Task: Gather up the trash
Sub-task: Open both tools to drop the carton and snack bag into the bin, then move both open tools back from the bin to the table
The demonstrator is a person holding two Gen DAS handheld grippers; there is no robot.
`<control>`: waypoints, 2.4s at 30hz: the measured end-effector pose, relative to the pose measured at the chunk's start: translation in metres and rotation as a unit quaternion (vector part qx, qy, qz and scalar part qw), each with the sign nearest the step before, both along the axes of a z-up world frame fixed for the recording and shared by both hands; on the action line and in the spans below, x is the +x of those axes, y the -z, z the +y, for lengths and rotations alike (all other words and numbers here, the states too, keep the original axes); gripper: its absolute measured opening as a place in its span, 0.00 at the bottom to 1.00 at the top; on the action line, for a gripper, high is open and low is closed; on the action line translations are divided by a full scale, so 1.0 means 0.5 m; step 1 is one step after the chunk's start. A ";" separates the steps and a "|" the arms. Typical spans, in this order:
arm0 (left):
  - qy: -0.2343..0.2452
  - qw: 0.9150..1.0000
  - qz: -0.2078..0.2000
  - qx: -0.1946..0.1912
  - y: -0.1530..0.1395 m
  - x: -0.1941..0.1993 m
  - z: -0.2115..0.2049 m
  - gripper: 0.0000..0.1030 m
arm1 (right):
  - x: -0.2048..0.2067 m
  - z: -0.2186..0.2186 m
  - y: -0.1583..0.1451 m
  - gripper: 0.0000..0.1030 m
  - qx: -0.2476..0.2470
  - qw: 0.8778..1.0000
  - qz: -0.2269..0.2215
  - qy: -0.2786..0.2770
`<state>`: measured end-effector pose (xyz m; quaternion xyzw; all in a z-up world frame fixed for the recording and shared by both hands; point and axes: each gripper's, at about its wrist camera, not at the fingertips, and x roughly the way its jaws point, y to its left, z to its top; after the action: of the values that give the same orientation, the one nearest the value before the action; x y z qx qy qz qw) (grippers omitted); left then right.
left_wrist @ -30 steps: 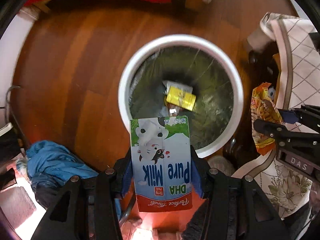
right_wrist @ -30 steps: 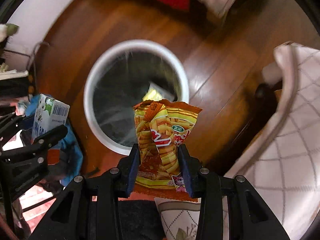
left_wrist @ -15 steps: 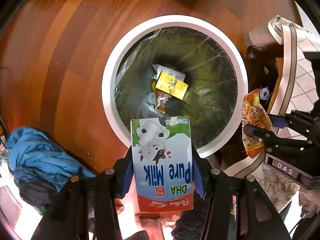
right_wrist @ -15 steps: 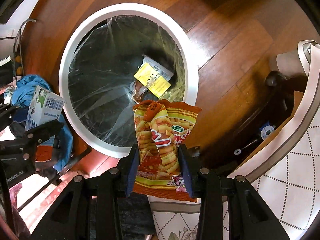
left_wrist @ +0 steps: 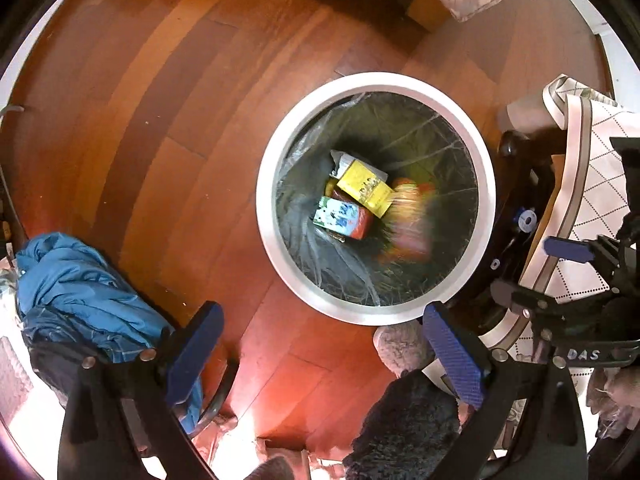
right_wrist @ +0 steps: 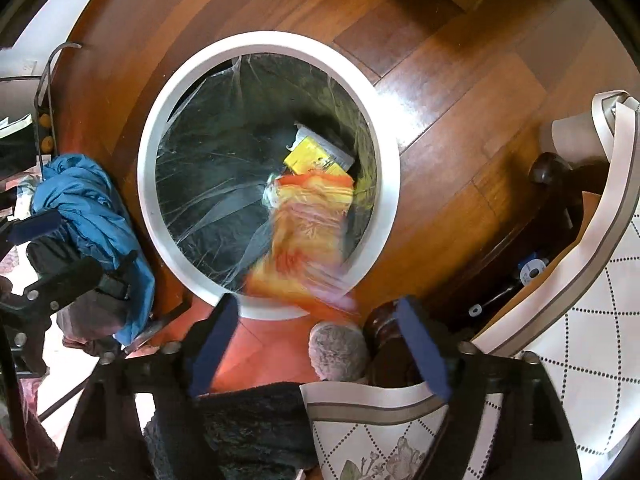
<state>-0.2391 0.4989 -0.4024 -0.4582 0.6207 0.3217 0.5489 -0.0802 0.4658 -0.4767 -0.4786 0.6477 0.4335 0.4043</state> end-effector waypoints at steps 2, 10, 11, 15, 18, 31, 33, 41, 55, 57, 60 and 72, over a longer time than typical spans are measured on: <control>-0.006 1.000 -0.002 0.008 -0.009 -0.007 -0.008 0.99 | -0.001 -0.007 -0.010 0.99 0.005 1.000 -0.001 -0.003; -0.014 0.999 -0.001 0.041 -0.041 -0.012 -0.051 0.99 | -0.004 -0.038 -0.068 1.00 0.033 0.999 -0.018 -0.003; -0.015 0.999 -0.002 0.045 -0.045 -0.012 -0.055 0.99 | -0.003 -0.042 -0.075 1.00 0.037 0.999 -0.019 -0.001; -0.019 0.998 -0.002 0.057 -0.061 -0.015 -0.075 0.99 | 0.006 -0.061 -0.105 1.00 0.053 0.998 -0.027 0.005; -0.023 0.998 -0.003 0.065 -0.075 -0.018 -0.088 0.99 | 0.011 -0.074 -0.132 1.00 0.064 0.998 -0.027 0.009; -0.030 0.990 -0.014 0.137 -0.192 -0.035 -0.162 0.99 | 0.012 -0.136 -0.268 1.00 0.132 0.990 -0.037 0.016; -0.031 0.988 -0.018 0.152 -0.218 -0.037 -0.177 0.99 | 0.011 -0.153 -0.297 1.00 0.151 0.987 -0.042 0.019; -0.026 0.975 -0.032 0.216 -0.334 -0.034 -0.255 0.99 | 0.012 -0.233 -0.419 1.00 0.226 0.972 -0.045 0.039; -0.041 0.934 -0.059 0.350 -0.529 0.031 -0.457 0.99 | 0.095 -0.477 -0.660 1.00 0.384 0.915 -0.046 0.114; -0.038 0.926 -0.065 0.370 -0.550 0.060 -0.490 0.99 | 0.118 -0.523 -0.685 1.00 0.404 0.905 -0.038 0.129; -0.026 0.919 -0.071 0.388 -0.563 0.115 -0.523 0.99 | 0.164 -0.601 -0.717 1.00 0.428 0.889 -0.024 0.159; 0.084 0.937 -0.094 0.327 -0.399 0.598 -0.637 0.99 | 0.539 -0.867 -0.660 1.00 0.345 0.893 -0.108 0.266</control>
<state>0.0601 0.1806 -0.2029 -0.2281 0.4631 0.4150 0.7492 0.1892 0.0321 -0.1468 -0.1622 0.5128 0.4519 0.7117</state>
